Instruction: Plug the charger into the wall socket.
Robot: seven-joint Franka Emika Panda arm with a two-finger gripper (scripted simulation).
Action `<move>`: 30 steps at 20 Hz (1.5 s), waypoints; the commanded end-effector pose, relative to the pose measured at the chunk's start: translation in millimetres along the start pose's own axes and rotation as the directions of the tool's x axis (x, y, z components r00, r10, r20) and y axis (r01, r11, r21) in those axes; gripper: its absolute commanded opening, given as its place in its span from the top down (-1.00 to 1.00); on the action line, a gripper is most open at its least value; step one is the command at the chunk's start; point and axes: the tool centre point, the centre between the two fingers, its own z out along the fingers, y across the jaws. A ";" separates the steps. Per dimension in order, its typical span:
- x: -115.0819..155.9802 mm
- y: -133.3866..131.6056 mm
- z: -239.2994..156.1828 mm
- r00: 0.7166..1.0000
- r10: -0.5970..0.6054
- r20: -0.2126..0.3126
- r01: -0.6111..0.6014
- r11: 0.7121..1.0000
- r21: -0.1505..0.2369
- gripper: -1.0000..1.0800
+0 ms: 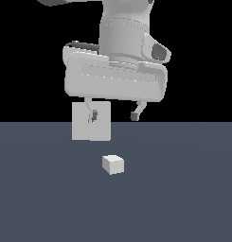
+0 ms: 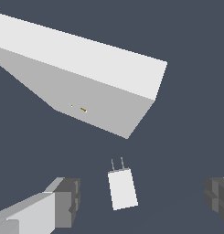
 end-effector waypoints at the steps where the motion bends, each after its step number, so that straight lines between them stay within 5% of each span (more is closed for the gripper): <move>1: -5.1 -1.2 5.6 0.999 -0.026 -0.023 0.026 1.000 0.006 -0.92; 17: -26.1 -7.1 35.4 0.980 -0.147 -0.132 0.152 0.988 0.035 -0.92; 30: -30.3 -7.6 42.0 0.975 -0.168 -0.146 0.175 0.984 0.038 -0.92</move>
